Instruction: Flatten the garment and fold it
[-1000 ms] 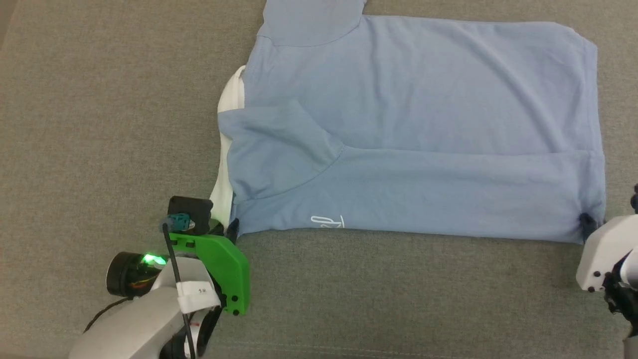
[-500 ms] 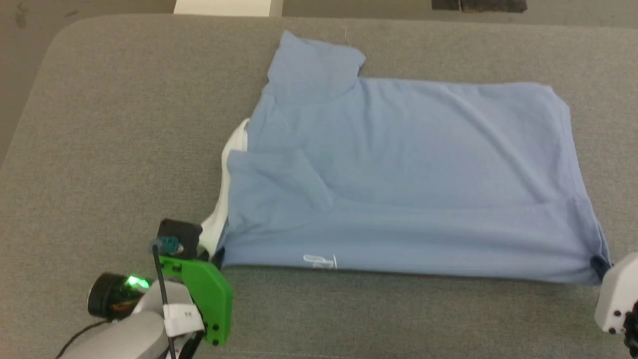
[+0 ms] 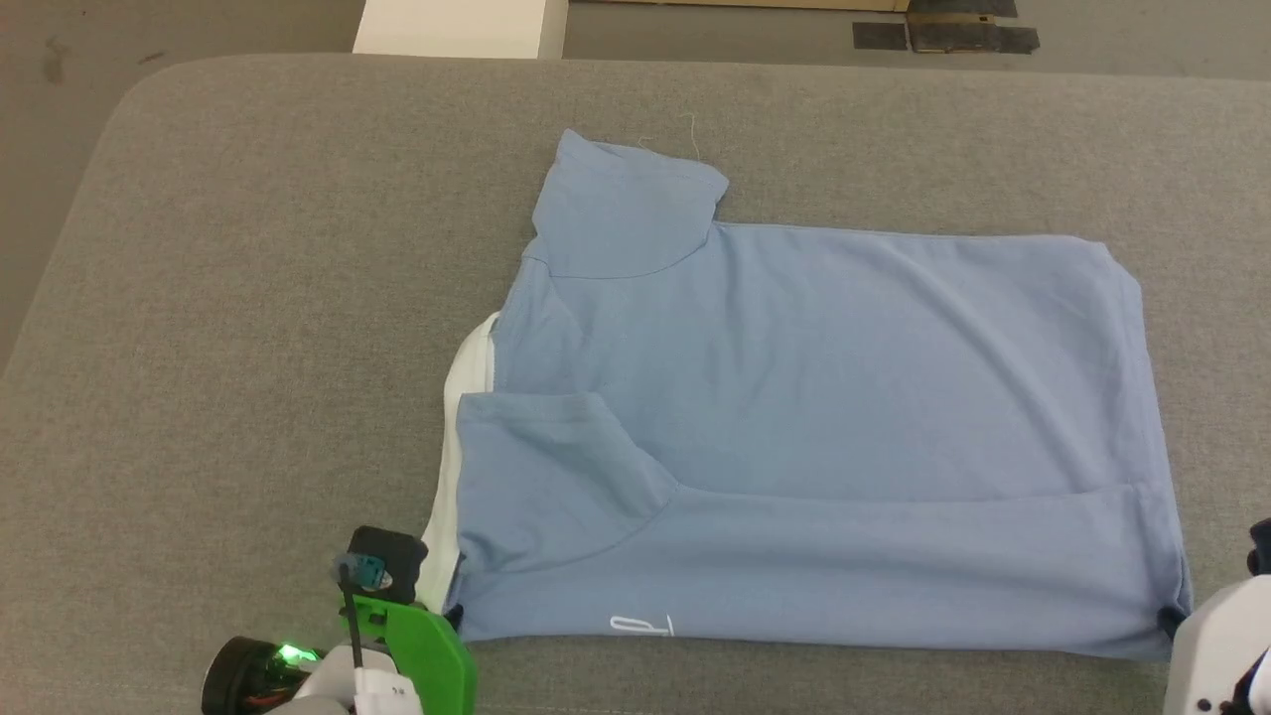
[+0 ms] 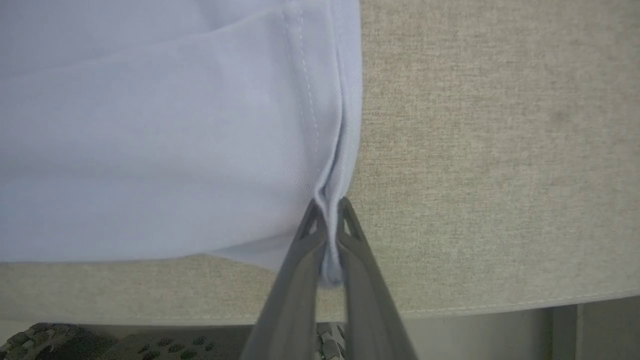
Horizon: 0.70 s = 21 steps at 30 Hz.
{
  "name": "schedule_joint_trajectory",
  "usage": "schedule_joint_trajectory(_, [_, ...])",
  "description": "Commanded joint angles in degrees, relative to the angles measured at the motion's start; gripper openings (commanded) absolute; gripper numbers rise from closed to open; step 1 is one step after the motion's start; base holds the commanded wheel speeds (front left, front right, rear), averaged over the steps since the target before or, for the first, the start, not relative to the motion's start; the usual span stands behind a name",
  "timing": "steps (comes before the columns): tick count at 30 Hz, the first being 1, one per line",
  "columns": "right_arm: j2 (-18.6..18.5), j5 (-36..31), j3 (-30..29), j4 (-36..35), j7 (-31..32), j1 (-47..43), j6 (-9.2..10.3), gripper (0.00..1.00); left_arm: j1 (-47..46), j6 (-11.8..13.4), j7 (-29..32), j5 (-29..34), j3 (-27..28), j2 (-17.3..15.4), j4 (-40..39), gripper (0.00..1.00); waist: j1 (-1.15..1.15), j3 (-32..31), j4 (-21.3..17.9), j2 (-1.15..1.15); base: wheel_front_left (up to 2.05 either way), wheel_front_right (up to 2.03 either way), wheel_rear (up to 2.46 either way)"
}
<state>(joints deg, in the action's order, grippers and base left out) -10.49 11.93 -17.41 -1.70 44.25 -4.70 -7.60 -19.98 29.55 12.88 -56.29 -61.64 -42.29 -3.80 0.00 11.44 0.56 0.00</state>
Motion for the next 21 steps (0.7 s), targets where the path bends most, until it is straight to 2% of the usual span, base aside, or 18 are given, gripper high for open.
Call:
schedule_joint_trajectory(1, [0.16, -0.63, 0.16, 0.83, -1.14, -0.33, 0.11, 0.4, 0.4, -0.67, -0.26, 0.29, -0.26, 0.16, 1.18, 0.44, 0.0, -0.08, 0.05, 0.0, 0.0, 0.0, 0.0])
schedule_joint_trajectory(2, [0.52, -0.77, -0.02, 1.15, -2.11, 0.01, 0.11, 1.0, 0.27, -0.82, -0.47, 0.45, -0.31, 0.32, 1.59, 1.0, 0.0, -0.21, 0.06, 0.0, 0.0, 0.0, 0.0])
schedule_joint_trajectory(7, [0.56, 0.22, 0.8, 0.61, -9.6, 2.93, 0.11, 1.0, -0.5, -0.94, -4.09, 1.29, 1.52, 0.31, 2.18, 1.0, 0.0, -1.43, -0.05, 0.0, 0.0, 0.0, 0.0])
schedule_joint_trajectory(15, [-3.55, 3.8, 5.43, -4.43, -25.34, 6.06, 0.11, 1.0, -3.2, -0.51, -14.62, 4.24, 7.06, -0.03, -0.21, 1.0, 0.0, -3.33, -0.84, 0.0, 0.0, 0.0, 0.0])
schedule_joint_trajectory(21, [-4.1, 5.33, 8.57, -6.76, -35.85, 6.98, 0.11, 1.0, -6.11, -0.84, -21.26, 6.66, 10.31, 0.44, -1.03, 1.0, 0.0, -2.71, -2.76, 0.0, 0.0, 0.0, 0.0])
